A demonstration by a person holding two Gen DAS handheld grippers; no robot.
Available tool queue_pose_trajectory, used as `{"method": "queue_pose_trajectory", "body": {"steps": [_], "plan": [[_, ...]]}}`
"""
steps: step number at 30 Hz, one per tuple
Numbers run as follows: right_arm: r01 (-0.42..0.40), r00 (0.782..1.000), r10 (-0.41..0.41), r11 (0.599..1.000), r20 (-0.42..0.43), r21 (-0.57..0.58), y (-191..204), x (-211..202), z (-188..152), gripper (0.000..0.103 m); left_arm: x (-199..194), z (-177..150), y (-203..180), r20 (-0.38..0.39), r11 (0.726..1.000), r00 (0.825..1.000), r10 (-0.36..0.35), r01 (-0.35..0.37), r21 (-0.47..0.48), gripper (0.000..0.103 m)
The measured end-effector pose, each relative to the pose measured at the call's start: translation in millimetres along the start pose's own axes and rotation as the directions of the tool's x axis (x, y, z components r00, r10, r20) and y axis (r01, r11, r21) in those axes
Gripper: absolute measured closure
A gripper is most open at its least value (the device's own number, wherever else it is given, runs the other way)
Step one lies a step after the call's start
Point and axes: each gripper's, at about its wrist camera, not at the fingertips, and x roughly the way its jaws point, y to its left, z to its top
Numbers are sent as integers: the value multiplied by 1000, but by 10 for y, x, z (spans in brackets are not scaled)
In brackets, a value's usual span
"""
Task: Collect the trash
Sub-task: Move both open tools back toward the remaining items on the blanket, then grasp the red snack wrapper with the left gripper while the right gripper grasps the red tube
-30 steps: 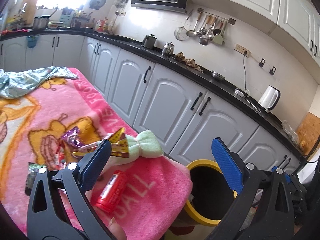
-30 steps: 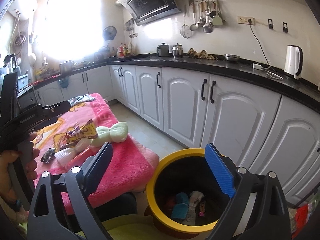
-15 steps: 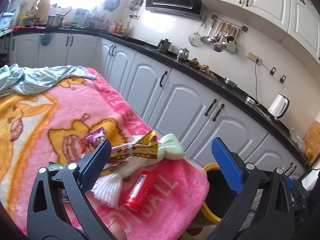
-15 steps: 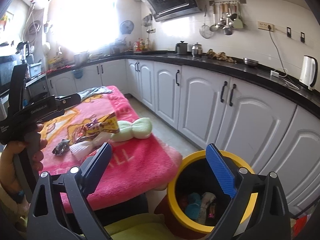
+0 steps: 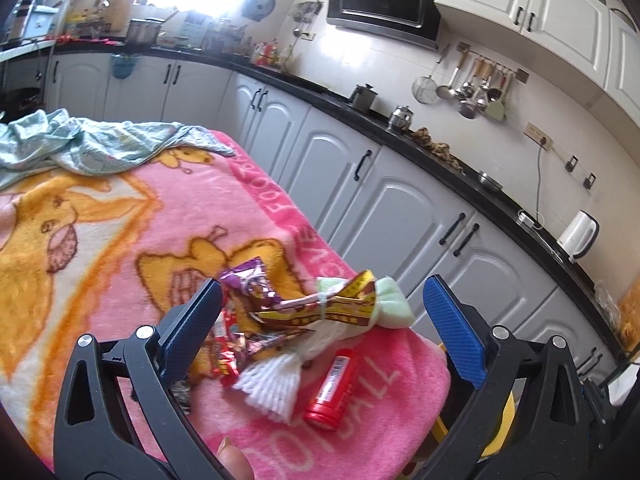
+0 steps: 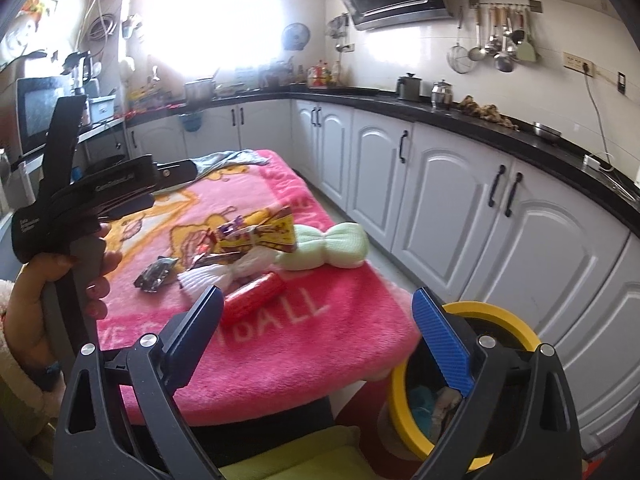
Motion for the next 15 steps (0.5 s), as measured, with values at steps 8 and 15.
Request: {"method": "queue_pose_trajectory", "body": {"steps": [8, 15], "plan": [[-46, 999, 46, 999, -26, -27, 272, 231, 53, 10, 38, 42, 325, -11, 997, 999, 46, -46, -56, 11], [-66, 997, 63, 997, -54, -48, 450, 494, 52, 10, 126, 65, 635, -41, 990, 995, 87, -91, -112, 11]]}}
